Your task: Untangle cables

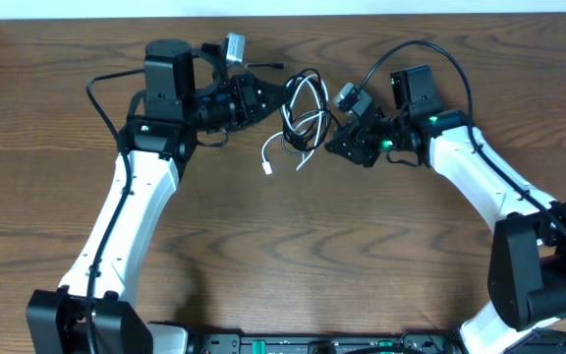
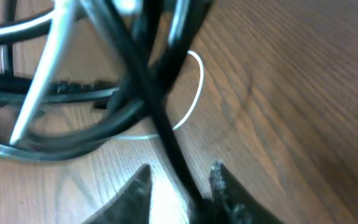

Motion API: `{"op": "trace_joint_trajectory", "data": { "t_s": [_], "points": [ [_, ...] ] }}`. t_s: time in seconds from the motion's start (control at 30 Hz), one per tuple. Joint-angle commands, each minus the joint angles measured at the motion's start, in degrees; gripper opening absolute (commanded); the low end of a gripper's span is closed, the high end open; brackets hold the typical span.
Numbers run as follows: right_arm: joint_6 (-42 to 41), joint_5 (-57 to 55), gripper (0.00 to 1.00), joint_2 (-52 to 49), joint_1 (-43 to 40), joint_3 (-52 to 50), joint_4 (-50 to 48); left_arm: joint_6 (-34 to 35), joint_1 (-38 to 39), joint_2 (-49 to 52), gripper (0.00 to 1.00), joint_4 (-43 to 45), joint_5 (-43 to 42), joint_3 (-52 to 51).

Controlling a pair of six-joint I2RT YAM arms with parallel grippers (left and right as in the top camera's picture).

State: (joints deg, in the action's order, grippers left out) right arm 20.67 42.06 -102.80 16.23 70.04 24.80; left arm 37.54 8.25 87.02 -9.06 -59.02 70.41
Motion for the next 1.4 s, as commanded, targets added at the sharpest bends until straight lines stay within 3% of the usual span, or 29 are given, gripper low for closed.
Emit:
{"op": "trace_joint_trajectory", "data": {
  "t_s": [0.0, 0.1, 0.33, 0.7, 1.1, 1.23, 1.37],
  "points": [
    [-0.5, -0.1, 0.15, -1.0, 0.4, 0.3, 0.2, 0.9, -0.6, -0.2, 0.08, 0.6, -4.0, 0.7],
    [-1.9, -0.2, 0.01, -0.9, 0.2, 0.3, 0.0, 0.9, -0.9, -0.2, 0.07, 0.6, -3.7, 0.7],
    [-8.8, 0.2, 0.01, 1.6, -2.3, 0.4, -0.1, -1.9, -1.0, -0.2, 0.07, -2.0, -0.9, 0.7],
    [-9.9, 1.6, 0.01, 13.8, -1.0, 0.4, -0.8, -1.9, 0.3, -0.2, 0.07, -4.1, 0.1, 0.6],
    [-13.6, 1.1, 0.01, 14.7, 1.7, 0.4, -4.9, -1.6, 2.1, -0.2, 0.07, -4.1, 0.1, 0.6],
    [-15.1, -5.2, 0.01, 14.7, 1.7, 0.4, -3.2, -1.7, 2.1, -0.2, 0.07, -4.1, 0.2, 0.6],
    [-15.1, -18.6, 0.01, 14.7, 1.6, 0.4, 2.7, -1.7, 2.1, -0.2, 0.07, -4.1, 0.2, 0.6]
  ]
}}
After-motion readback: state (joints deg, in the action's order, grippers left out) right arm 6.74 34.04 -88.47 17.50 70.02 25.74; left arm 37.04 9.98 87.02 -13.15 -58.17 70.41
